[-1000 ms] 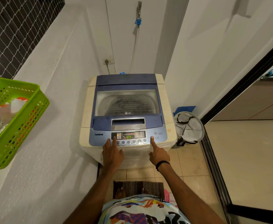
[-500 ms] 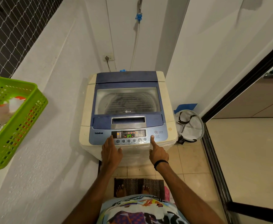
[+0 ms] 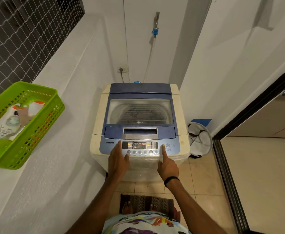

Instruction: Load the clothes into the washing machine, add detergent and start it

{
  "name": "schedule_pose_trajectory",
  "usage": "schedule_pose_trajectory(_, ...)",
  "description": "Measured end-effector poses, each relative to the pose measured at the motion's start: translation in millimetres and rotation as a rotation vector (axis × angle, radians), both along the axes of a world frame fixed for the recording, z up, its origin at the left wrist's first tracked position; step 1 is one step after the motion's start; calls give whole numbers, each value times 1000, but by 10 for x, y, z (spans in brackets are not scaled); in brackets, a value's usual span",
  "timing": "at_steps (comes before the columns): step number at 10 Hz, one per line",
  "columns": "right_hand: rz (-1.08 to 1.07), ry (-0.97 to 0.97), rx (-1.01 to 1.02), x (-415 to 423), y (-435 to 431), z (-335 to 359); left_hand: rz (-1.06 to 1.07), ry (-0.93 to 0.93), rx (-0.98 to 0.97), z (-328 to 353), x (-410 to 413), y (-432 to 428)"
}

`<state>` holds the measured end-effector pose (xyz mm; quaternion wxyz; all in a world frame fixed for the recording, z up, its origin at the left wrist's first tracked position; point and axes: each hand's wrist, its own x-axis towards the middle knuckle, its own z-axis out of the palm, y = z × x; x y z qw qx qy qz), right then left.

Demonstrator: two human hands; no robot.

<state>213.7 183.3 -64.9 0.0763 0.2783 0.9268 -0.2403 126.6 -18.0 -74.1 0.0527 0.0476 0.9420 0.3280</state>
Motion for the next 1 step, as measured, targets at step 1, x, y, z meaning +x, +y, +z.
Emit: schedule_pose_trajectory(1, 24, 90, 3, -132, -20, 75, 40, 56, 81, 159, -114, 42)
